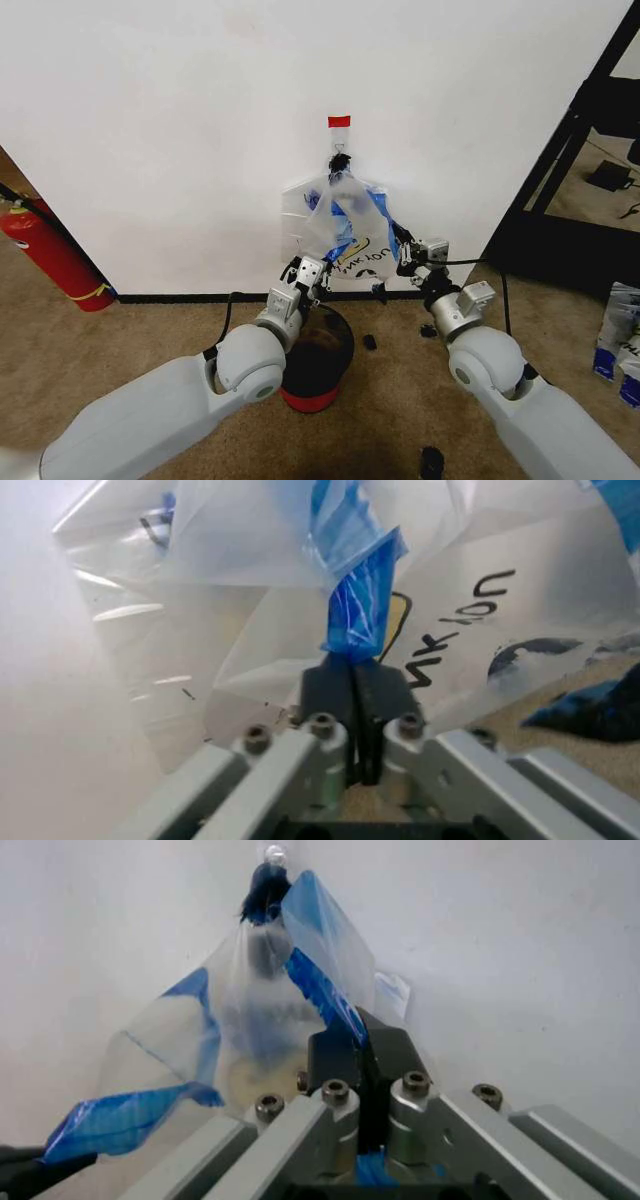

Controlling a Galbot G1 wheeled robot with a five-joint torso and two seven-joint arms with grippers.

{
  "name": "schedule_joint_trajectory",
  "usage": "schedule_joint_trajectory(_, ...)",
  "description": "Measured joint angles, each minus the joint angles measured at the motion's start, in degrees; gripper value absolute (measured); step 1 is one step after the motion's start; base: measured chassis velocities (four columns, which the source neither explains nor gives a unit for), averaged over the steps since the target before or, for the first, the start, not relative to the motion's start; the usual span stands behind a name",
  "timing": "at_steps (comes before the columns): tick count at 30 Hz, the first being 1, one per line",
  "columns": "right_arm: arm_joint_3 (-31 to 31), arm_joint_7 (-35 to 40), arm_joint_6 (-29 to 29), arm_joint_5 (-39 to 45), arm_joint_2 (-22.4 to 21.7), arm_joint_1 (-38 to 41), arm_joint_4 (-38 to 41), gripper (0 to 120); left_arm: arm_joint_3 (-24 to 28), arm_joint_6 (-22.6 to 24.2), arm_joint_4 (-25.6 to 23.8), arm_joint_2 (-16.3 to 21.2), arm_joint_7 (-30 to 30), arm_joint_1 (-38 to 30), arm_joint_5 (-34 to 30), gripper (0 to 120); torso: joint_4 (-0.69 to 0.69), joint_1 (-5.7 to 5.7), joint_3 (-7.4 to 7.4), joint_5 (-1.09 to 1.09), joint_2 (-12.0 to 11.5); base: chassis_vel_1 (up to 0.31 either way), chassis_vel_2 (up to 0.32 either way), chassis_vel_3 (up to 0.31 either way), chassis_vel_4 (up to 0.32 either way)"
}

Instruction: Pick up the garbage bag from the wall and place it over the trash bin.

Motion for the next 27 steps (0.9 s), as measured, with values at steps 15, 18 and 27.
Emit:
schedule_joint_trajectory(15,3.8,-0.5,1.6,-3.9,3.3,-15.9,7.0,0,-4.9,-0.8,-7.6,2.3,1.0,10.0,2.4,0,-0.01,-0.01,-0.01,0.01,0.0,0.000,0.000,0.000,0.000)
schedule_joint_trajectory(18,4.2,-1.0,2.4,-5.6,3.3,-18.0,7.3,0,-5.0,-0.8,-8.1,2.6,1.3,11.6,3.2,0,0.00,-0.01,-0.01,0.00,0.0,0.000,0.000,0.000,0.000)
schedule_joint_trajectory(27,6.5,-1.0,2.2,-5.8,3.1,-20.1,11.0,0,-6.4,-0.9,-10.7,3.1,1.6,13.8,4.2,0,-0.01,-0.01,0.00,0.01,0.0,0.000,0.000,0.000,0.000)
